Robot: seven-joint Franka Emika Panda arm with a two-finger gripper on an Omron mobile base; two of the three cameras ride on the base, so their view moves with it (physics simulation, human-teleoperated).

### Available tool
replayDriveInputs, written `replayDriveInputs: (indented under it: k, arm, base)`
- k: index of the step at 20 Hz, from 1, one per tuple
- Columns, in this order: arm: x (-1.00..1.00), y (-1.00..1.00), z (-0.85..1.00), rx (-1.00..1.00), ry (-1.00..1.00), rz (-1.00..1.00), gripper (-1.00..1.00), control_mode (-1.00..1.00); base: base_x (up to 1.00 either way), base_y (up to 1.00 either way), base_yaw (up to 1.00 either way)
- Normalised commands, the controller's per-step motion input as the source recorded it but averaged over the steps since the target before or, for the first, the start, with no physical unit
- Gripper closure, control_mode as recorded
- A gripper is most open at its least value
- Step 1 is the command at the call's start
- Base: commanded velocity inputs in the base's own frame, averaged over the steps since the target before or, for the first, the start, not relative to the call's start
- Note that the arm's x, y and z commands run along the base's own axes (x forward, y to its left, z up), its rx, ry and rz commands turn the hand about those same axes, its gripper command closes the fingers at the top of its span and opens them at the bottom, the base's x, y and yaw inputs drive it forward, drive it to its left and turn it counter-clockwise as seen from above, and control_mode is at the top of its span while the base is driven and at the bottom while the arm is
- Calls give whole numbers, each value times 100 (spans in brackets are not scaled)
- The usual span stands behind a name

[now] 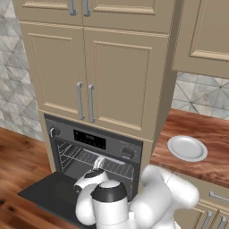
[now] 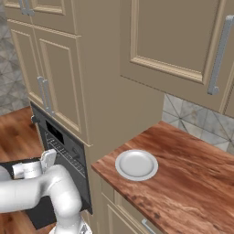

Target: Take the baked cake out of the oven and place it on the plate for cooling. Then close the oven door.

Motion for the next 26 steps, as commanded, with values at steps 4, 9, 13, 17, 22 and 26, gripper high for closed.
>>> replayDriveInputs:
  k: [4, 9, 13, 17, 22, 26]
  arm:
    - [25, 0, -28, 0, 0, 4, -100, -100]
    - [30, 0, -29, 0, 0, 4, -100, -100]
    - [26, 0, -33, 0, 0, 3, -100, -100]
    - [27, 0, -36, 0, 2, 2, -100, -100]
    - [26, 0, -30, 0, 1, 0, -100, -100]
    - [31, 0, -21, 0, 2, 0, -100, -100]
  base:
    - [0, 0, 0]
    - [0, 0, 0]
    - [0, 0, 0]
    - [0, 0, 0]
    - [0, 0, 0]
    - [0, 0, 0]
